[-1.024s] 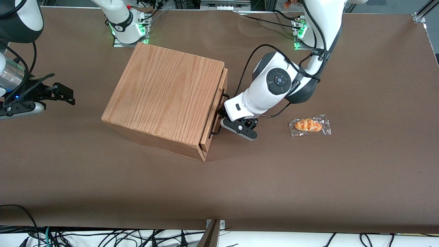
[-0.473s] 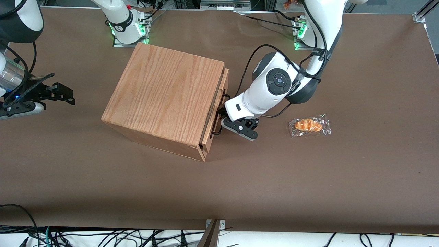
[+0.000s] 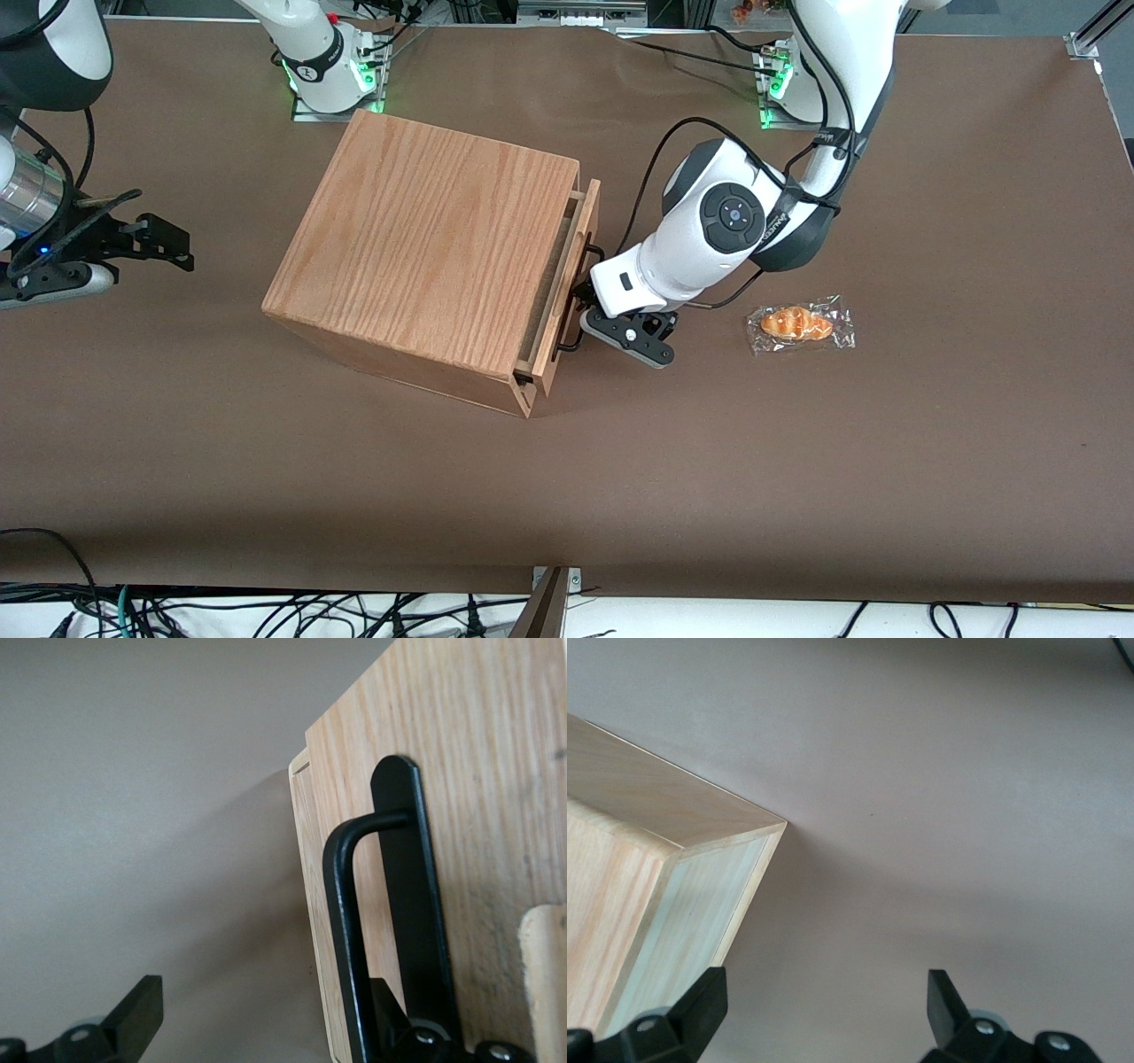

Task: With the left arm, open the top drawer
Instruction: 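Pull the handle with the left gripper, sliding the drawer out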

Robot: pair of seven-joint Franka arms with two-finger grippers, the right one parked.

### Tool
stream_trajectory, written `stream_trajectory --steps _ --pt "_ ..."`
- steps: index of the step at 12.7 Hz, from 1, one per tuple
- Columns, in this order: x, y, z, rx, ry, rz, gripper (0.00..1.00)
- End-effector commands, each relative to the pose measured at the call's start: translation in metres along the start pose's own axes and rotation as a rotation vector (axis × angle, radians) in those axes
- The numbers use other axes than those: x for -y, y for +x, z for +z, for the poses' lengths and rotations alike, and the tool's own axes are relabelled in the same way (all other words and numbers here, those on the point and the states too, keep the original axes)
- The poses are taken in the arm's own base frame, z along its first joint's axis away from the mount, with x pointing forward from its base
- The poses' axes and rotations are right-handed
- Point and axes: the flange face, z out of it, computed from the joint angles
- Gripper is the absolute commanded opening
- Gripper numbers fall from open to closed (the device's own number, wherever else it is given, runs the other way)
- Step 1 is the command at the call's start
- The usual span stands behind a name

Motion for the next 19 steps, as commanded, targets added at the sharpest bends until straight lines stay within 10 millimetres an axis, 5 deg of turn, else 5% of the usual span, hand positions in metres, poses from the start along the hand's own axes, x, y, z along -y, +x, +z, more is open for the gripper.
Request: stream_trajectory --steps 1,9,19 --pt "0.015 -0.001 -0.009 0.014 0.033 0.037 1.00" --pt "0.065 0.006 -0.036 0.009 0.031 0.080 1.00" --pt "0.097 0.006 -0.065 0.005 0.024 0.086 1.00"
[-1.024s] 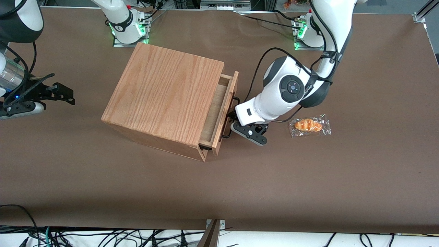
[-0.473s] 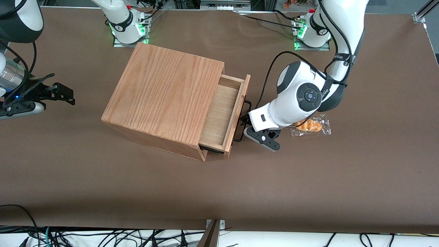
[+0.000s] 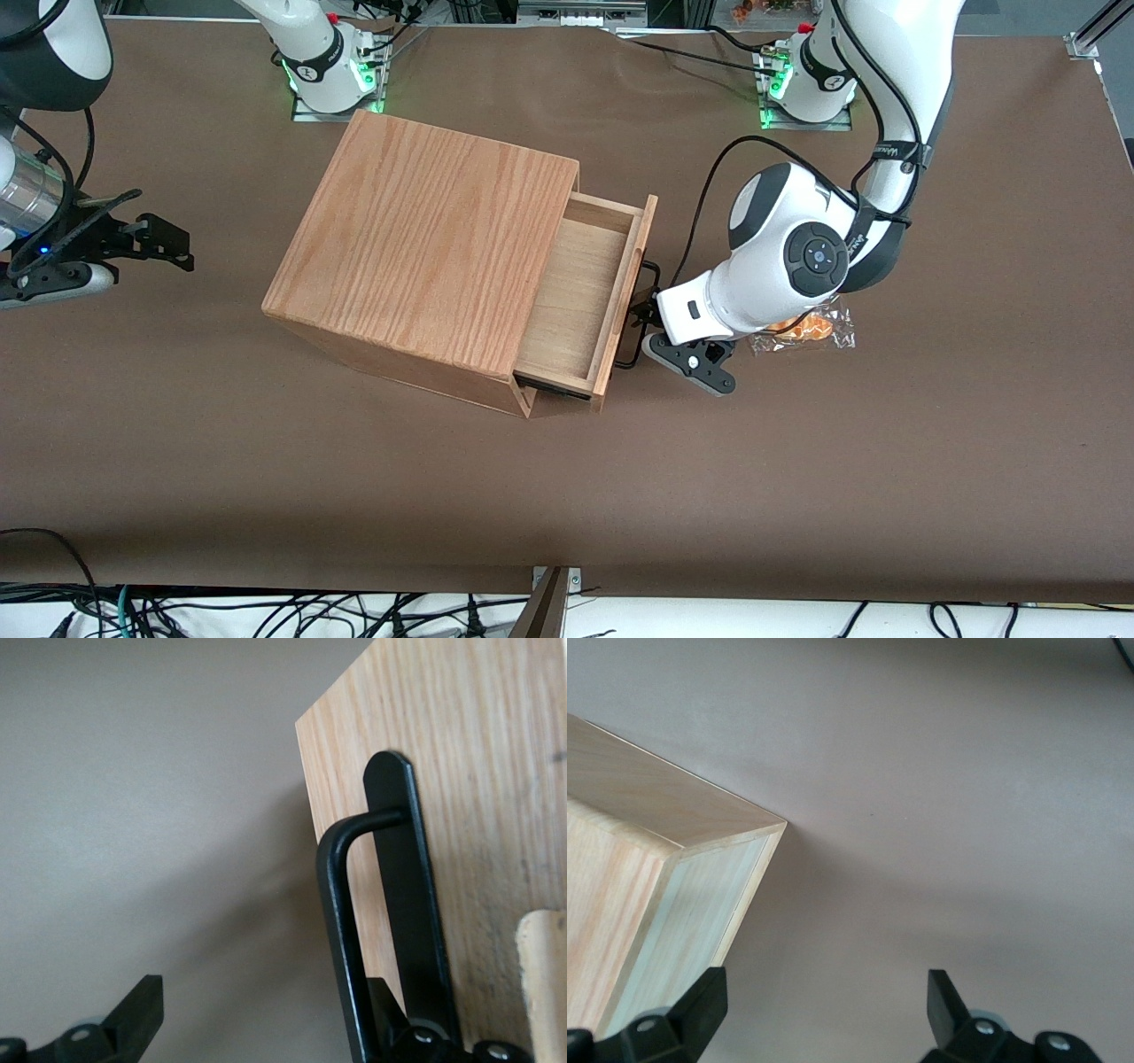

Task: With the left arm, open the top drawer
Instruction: 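Pull the handle with the left gripper, sliding the drawer out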

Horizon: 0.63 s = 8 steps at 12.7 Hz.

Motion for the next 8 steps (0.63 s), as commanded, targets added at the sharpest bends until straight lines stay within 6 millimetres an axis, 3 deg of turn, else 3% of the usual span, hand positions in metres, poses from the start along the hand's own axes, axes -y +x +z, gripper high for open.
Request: stream_trajectory --steps 1,8 --pt "0.0211 -0.0011 -0.0397 -0.041 0.027 0.028 1.00" --pt "0.0263 -0.0069 -0.0448 0.000 0.005 0.056 1.00"
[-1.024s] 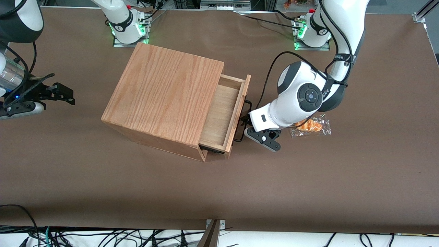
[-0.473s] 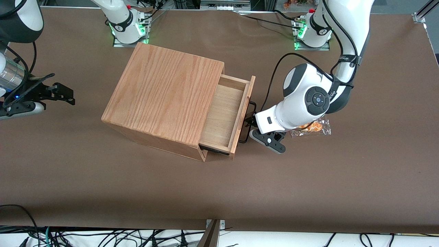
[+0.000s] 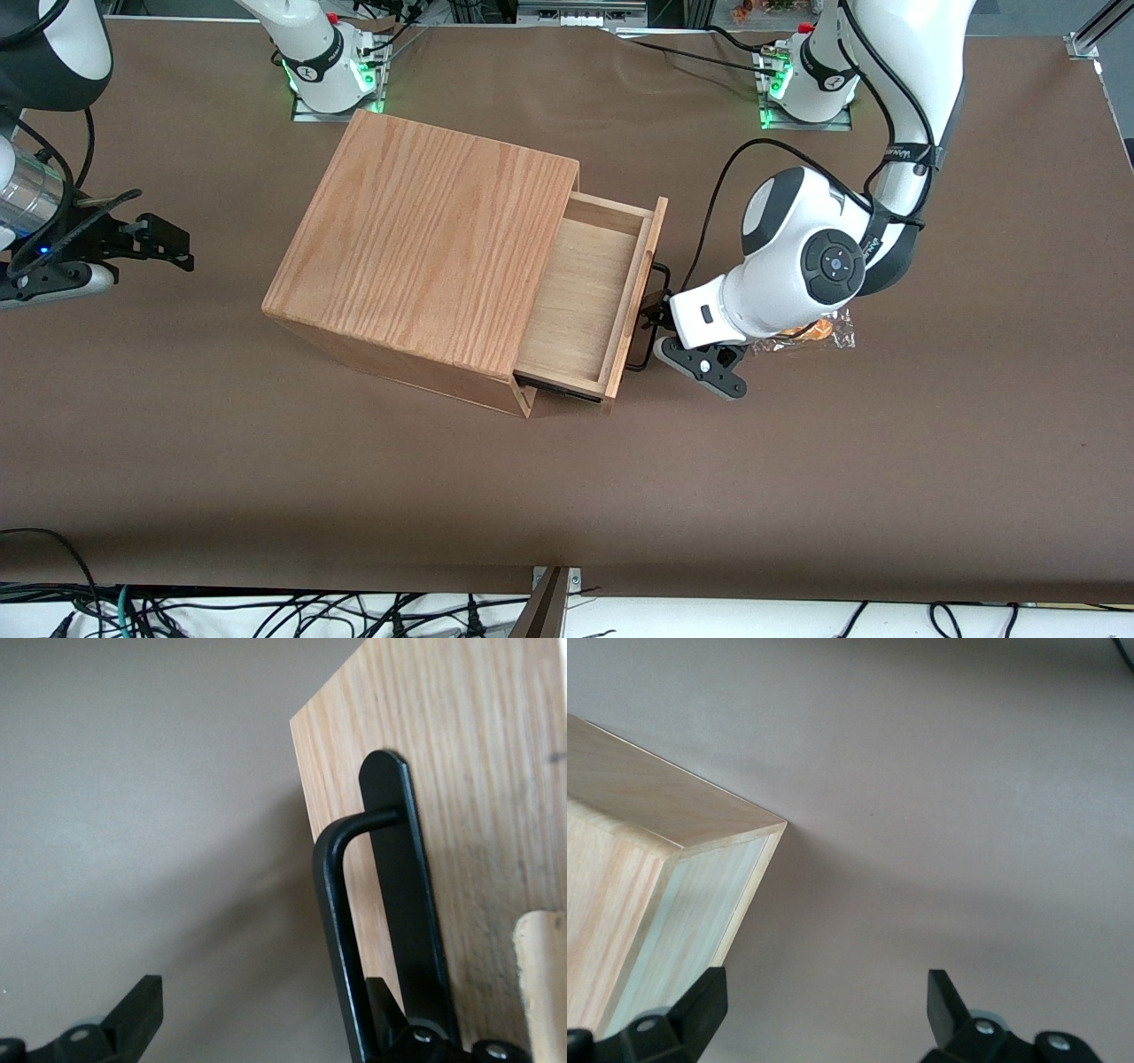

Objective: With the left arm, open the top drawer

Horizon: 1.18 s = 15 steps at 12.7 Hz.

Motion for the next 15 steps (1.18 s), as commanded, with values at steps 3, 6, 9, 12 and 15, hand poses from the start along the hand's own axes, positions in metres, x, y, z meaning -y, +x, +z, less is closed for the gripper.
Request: stream_trajectory --steps 3,6,9,12,15 --pt "0.0149 -0.0073 -0.0446 -0.009 0.011 0.040 1.00" --pt "0.0149 -0.0073 -0.0446 -0.009 0.011 0.041 1.00" --pt "0.0140 -0.0077 -0.0435 -0.006 0.011 0.042 1.00" --pt "0.0088 -0.0080 -0.0380 -0.003 -0.022 0.034 1.00" --pt "0.0096 -0.0087 -0.0426 0.000 -0.047 0.020 1.00"
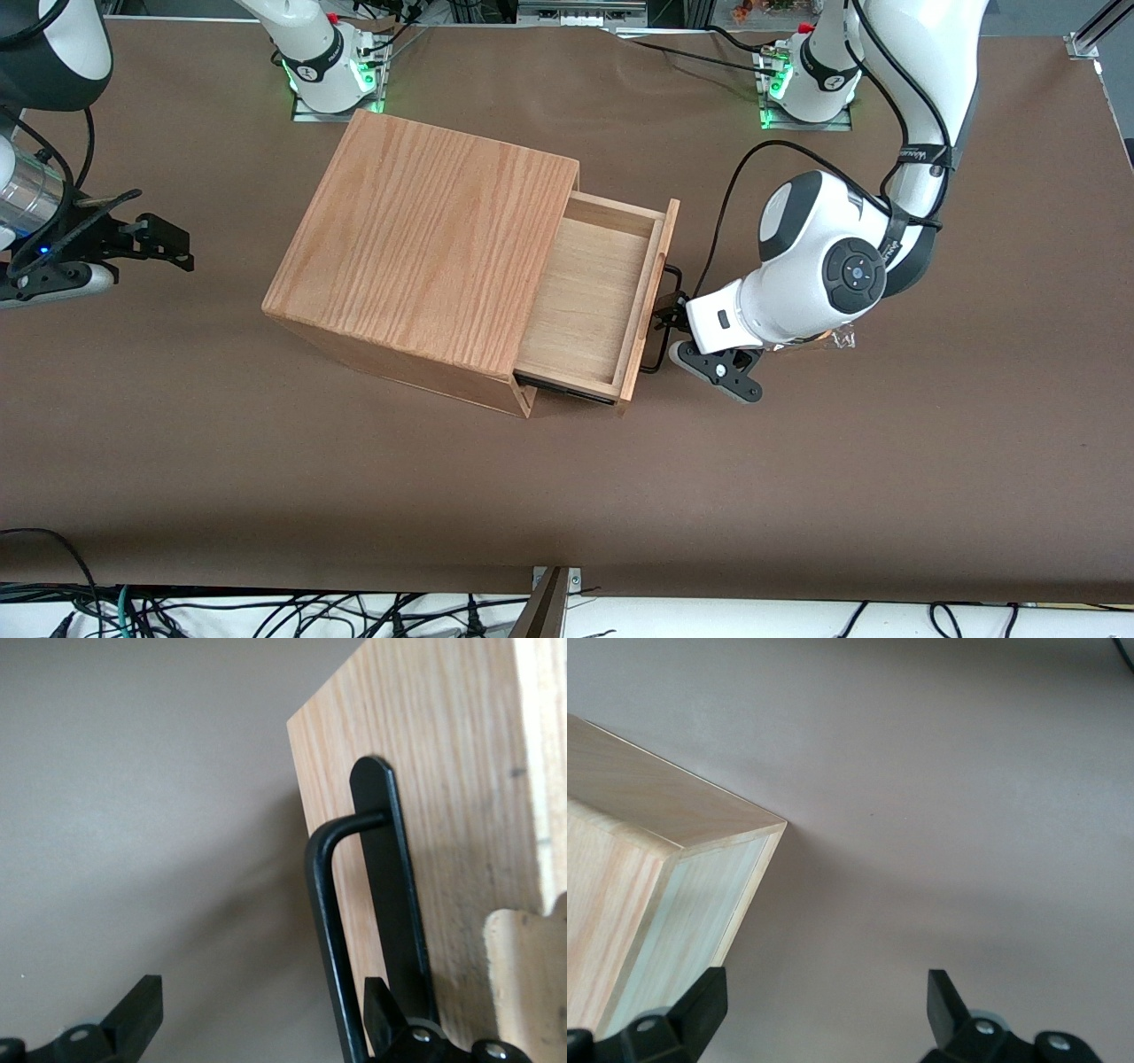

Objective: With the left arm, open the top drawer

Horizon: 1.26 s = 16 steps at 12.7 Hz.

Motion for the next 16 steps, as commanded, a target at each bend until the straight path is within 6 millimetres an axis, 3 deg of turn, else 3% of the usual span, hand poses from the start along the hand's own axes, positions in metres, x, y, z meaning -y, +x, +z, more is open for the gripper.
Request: stream_trajectory --steps 1,4,8,12,16 --pt "-0.006 -0.007 -0.026 0.004 -0.028 0.026 1.00" --pt "-0.010 -0.012 -0.032 0.040 -0.041 0.023 1.00" --pt "-0.007 -0.027 -0.074 0.061 -0.034 0.011 1.00" --pt "0.048 -0.057 -0.126 0.108 -0.022 -0.058 1.00" --pt "0.076 -0.085 -0.173 0.144 0.143 -0.087 1.00"
